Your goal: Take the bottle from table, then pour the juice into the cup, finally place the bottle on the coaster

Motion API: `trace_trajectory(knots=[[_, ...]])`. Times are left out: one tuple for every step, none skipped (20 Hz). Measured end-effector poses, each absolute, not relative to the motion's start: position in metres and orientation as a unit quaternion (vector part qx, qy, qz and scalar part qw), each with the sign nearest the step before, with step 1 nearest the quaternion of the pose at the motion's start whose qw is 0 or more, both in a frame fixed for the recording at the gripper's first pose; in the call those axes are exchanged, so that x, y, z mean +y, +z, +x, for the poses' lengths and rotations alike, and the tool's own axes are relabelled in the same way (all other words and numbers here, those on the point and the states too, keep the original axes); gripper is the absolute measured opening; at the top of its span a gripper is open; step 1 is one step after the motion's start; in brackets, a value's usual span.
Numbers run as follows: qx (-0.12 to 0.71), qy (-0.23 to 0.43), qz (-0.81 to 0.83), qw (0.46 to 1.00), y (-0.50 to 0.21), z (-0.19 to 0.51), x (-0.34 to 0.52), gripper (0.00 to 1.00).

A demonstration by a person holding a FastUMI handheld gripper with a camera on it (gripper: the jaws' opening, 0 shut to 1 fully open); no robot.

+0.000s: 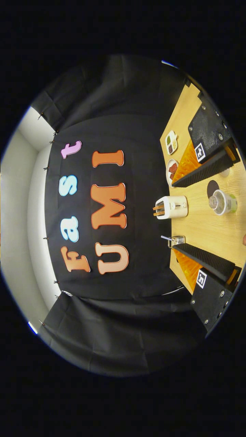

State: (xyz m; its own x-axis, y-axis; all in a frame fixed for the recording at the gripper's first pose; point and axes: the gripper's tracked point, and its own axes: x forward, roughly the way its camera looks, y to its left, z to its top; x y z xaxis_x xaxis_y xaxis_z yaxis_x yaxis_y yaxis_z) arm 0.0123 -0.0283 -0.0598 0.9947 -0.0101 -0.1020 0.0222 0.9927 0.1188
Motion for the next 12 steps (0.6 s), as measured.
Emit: trace_trajectory(knots=[[0.057, -0.011, 0.059, 0.997, -0.068, 0.015, -0.031, 0.98], [0.064, -0.014, 0.058, 0.996, -0.076, 0.017, -0.033, 0.98], [0.071, -0.015, 0.058, 0.996, -0.084, 0.018, -0.035, 0.98], [0.078, -0.015, 0.058, 0.995, -0.093, 0.021, -0.035, 0.98], [0.085, -0.015, 0.058, 0.995, -0.102, 0.022, -0.034, 0.98], [0.092, -0.015, 0.056, 0.994, -0.111, 0.023, -0.033, 0.98], [0.100, -0.016, 0.054, 0.993, -0.120, 0.024, -0.034, 0.98], [0.107, -0.017, 0.051, 0.993, -0.128, 0.024, -0.035, 0.98], [0.114, -0.018, 0.050, 0.992, -0.137, 0.025, -0.034, 0.98], [0.120, -0.015, 0.051, 0.991, -0.145, 0.026, -0.032, 0.98], [0.124, -0.011, 0.054, 0.991, -0.151, 0.027, -0.029, 0.98], [0.128, -0.011, 0.053, 0.990, -0.157, 0.028, -0.029, 0.98]])
